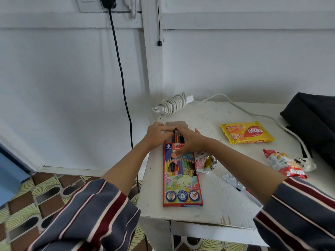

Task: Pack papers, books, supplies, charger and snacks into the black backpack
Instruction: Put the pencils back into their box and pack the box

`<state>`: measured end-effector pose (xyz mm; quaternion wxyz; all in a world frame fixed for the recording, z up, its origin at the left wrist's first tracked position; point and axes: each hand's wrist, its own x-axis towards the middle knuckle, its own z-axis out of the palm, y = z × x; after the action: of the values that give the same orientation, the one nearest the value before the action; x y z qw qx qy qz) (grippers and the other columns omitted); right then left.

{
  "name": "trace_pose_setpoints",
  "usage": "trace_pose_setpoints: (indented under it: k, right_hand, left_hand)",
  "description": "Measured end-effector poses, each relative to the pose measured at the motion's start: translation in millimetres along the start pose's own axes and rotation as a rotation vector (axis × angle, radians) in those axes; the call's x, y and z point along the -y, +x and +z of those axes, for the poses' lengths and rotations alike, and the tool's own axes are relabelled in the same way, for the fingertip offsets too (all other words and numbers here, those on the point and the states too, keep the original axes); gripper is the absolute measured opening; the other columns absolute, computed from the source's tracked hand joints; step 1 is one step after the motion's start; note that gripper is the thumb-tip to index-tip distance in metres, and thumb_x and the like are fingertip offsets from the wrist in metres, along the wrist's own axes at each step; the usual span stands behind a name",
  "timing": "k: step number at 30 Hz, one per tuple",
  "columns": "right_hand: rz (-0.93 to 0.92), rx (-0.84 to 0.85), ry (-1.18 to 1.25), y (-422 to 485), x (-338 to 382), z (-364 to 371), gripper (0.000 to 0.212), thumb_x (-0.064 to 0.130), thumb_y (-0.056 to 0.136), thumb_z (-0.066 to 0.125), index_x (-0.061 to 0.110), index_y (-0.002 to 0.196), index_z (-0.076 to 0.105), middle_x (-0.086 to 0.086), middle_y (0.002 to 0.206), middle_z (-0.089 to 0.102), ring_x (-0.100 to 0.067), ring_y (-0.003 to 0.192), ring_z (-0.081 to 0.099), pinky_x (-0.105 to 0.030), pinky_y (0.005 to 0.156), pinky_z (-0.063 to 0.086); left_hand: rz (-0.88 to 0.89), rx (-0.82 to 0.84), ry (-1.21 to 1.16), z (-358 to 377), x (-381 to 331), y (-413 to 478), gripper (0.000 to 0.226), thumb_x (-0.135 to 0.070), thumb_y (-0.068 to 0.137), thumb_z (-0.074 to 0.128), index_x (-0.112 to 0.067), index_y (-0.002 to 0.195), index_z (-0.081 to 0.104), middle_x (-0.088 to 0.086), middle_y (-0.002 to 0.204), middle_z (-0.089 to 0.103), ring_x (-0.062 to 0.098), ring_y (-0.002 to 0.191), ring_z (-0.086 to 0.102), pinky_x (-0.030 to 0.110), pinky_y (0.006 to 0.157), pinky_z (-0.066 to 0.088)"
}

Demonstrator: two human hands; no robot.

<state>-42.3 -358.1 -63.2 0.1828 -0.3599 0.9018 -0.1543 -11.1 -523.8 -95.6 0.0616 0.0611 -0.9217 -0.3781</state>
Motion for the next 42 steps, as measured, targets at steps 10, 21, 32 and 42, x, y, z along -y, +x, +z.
trace_pose_setpoints:
  k: [10,21,32,42]
  right_hand:
    - [0.014,0.008,-0.072,1,0,1,0.11,0.059,0.07,0.069,0.018,0.149,0.005,-0.003,0.158,0.007,-0.024,0.145,0.008,-0.051,0.115,-0.009]
    - [0.027,0.053,-0.231,-8,5,1,0.111,0.067,0.07,0.062,0.015,0.149,0.004,-0.003,0.158,0.003,-0.023,0.145,0.002,-0.053,0.111,-0.014]
    - [0.001,0.004,-0.081,-20,6,-12,0.085,0.055,0.081,0.06,0.021,0.147,0.02,-0.006,0.154,0.024,-0.024,0.141,0.022,-0.048,0.116,0.004]
    - [0.06,-0.182,-0.116,-64,-47,-85,0.047,0.029,0.094,0.052,0.014,0.137,0.044,-0.005,0.147,0.038,-0.021,0.133,0.035,-0.03,0.108,0.025]
  left_hand:
    - [0.002,0.074,0.084,2,1,-1,0.042,-0.031,0.086,0.063,-0.029,0.127,0.056,0.01,0.134,0.037,0.024,0.126,0.033,0.036,0.104,0.032]
    - [-0.002,0.145,-0.002,-3,2,-10,0.039,-0.03,0.08,0.071,-0.026,0.118,0.063,0.006,0.133,0.037,0.019,0.125,0.035,0.036,0.1,0.04]
    - [0.006,-0.05,-0.012,-9,-17,-8,0.016,-0.029,0.084,0.066,-0.023,0.097,0.073,0.006,0.117,0.053,0.018,0.114,0.045,0.032,0.092,0.037]
    - [0.249,-0.183,0.171,8,-138,4,0.021,-0.025,0.089,0.056,-0.016,0.103,0.069,0.0,0.113,0.064,0.017,0.104,0.057,0.028,0.082,0.043]
